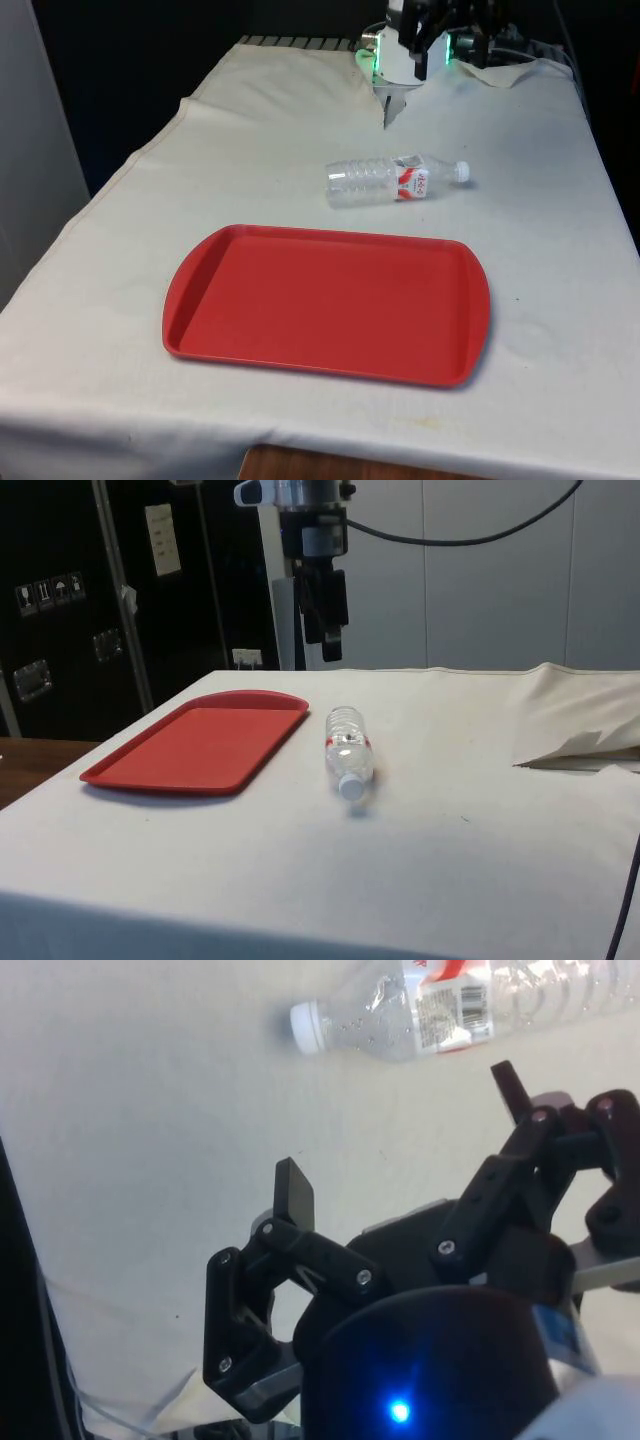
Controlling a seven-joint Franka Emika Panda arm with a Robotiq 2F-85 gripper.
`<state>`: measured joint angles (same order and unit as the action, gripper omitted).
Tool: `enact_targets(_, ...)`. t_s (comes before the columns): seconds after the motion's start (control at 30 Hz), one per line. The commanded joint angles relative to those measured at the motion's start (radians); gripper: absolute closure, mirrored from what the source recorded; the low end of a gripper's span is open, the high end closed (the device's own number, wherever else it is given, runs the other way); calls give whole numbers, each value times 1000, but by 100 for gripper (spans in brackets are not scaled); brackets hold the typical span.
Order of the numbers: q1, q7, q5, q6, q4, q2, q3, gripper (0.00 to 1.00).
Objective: Place the bottle upright on the tray.
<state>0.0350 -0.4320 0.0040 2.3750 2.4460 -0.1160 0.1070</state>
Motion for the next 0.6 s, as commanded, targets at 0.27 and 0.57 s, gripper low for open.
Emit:
enact_targets(0.27, 1, -33, -2, 44, 24, 15, 1, 0)
enact_targets(0.57, 2, -63, -2, 66, 34, 32, 2, 0)
